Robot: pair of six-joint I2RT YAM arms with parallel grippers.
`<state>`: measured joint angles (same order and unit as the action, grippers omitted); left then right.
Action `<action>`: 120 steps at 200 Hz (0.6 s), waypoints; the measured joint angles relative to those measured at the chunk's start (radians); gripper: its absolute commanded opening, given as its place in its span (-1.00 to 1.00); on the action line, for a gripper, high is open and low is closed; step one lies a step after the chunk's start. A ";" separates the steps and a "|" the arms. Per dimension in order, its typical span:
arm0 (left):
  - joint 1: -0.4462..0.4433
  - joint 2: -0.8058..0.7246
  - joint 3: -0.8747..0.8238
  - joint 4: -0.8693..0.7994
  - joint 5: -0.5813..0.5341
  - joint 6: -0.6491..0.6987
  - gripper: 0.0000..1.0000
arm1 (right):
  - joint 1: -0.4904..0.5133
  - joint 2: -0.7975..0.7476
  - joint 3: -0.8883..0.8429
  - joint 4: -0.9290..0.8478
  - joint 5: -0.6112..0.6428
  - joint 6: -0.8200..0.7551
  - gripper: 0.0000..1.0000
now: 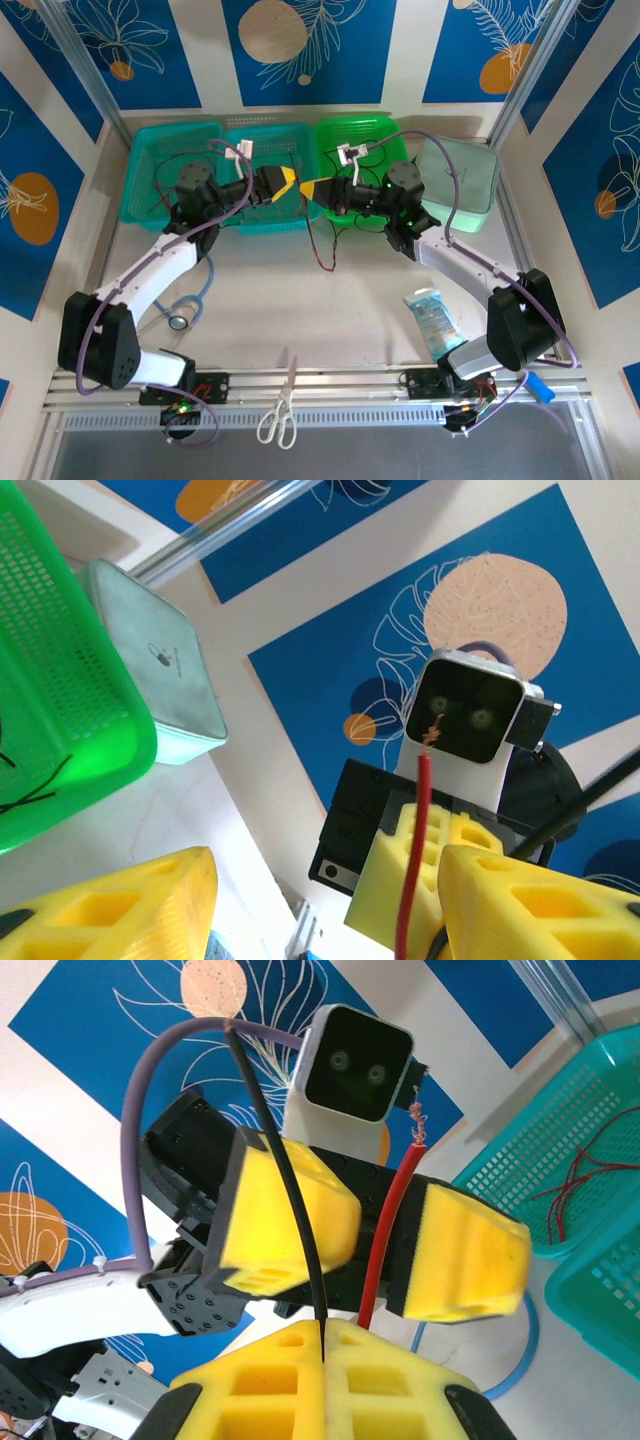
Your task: Untangle the cables
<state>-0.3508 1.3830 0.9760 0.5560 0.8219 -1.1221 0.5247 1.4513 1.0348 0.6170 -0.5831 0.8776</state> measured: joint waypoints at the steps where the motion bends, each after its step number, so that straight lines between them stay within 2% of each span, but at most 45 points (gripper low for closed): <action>1: -0.001 0.001 0.000 0.001 0.001 0.000 0.18 | 0.000 0.000 0.000 0.000 -0.001 0.001 -1.00; 93: -0.012 0.011 0.001 0.032 0.016 -0.031 0.12 | -0.002 0.022 0.031 0.016 -0.049 0.025 -1.00; 120: -0.012 0.014 0.002 0.037 0.016 -0.048 0.00 | -0.005 0.030 0.031 0.024 -0.053 0.026 -1.00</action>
<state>-0.3630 1.3968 0.9783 0.5926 0.8375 -1.1698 0.5194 1.4815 1.0660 0.6411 -0.6357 0.9035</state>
